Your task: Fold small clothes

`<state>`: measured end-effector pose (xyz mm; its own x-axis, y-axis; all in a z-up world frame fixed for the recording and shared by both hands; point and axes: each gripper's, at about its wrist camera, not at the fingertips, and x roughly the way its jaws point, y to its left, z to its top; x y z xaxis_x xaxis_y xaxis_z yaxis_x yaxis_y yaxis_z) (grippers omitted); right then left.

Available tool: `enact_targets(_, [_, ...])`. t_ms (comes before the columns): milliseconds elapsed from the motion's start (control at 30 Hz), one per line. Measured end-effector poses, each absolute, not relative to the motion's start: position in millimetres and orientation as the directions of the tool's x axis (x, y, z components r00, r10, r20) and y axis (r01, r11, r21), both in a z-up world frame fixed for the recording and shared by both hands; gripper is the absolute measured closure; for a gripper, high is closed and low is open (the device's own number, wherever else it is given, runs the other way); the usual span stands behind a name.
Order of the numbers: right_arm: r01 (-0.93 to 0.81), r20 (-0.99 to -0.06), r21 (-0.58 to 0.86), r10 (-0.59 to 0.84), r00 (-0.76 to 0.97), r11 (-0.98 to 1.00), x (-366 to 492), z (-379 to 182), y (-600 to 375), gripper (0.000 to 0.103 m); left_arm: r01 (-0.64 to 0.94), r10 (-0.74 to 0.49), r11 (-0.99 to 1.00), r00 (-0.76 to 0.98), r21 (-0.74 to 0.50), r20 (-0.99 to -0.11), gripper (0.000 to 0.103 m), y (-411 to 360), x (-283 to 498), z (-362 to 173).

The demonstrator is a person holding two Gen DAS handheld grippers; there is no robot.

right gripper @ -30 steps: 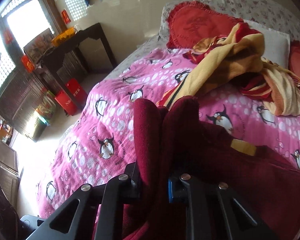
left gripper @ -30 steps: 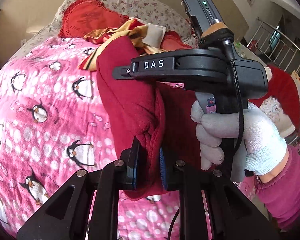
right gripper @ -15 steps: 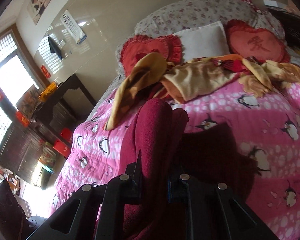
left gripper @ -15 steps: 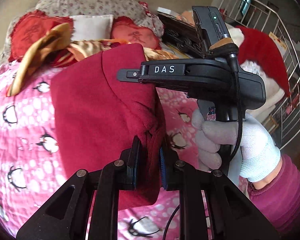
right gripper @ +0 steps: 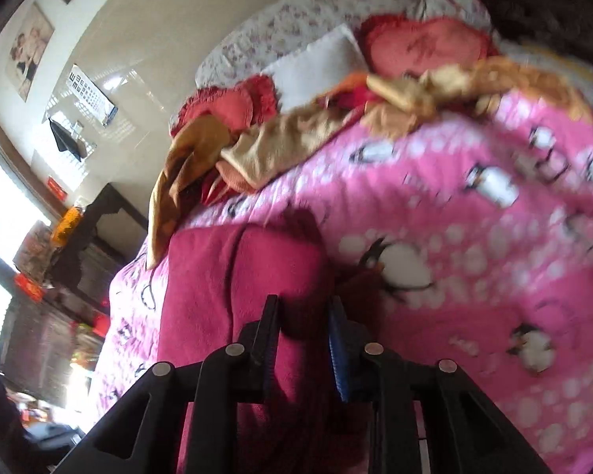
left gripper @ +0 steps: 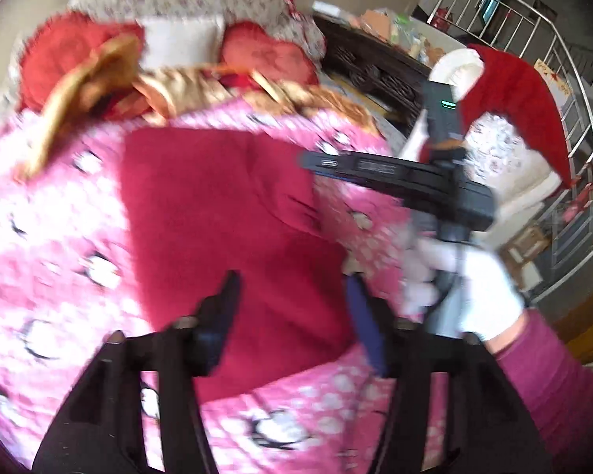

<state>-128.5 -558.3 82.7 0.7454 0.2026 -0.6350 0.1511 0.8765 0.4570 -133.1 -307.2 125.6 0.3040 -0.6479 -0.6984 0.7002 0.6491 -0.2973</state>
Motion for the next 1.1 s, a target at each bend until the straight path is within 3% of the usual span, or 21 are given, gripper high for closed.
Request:
enact_targets(167, [0.057,-0.621,0.42,0.241,0.746,0.906,-125,104,-542,0.081,0.65,-0.512,0.743,0.4,-0.159,-0.76,0.042,-302,-117,105])
enact_targets(400, [0.059,-0.724,0.249,0.146,0.674,0.967,-84,52,-518,0.084,0.606,-0.389,0.79,0.372,-0.098,-0.843,0.042,-314,-101,50])
enact_targets(500, [0.068,-0.69,0.345,0.204,0.694,0.936,-80,47,-533,0.085,0.595,-0.386,0.798,0.376,-0.1,-0.842,0.041,-315,-97,44])
enact_targets(767, [0.011,-0.7,0.341,0.245,0.671,0.94,-111,86,-517,0.083,0.589,-0.383,0.802,0.377,-0.101,-0.843,0.041,-316,-95,41])
enact_targets(933, [-0.081,-0.722,0.252,0.243,0.647,0.964,-158,97,-479,0.082,0.586,-0.38,0.805,0.387,-0.094,-0.84,0.041,-316,-99,41])
enact_targets(1100, [-0.034,-0.773,0.165,0.151,0.616,0.986,-185,67,-477,0.082,0.588,-0.374,0.805,0.392,-0.084,-0.84,0.041,-317,-104,40])
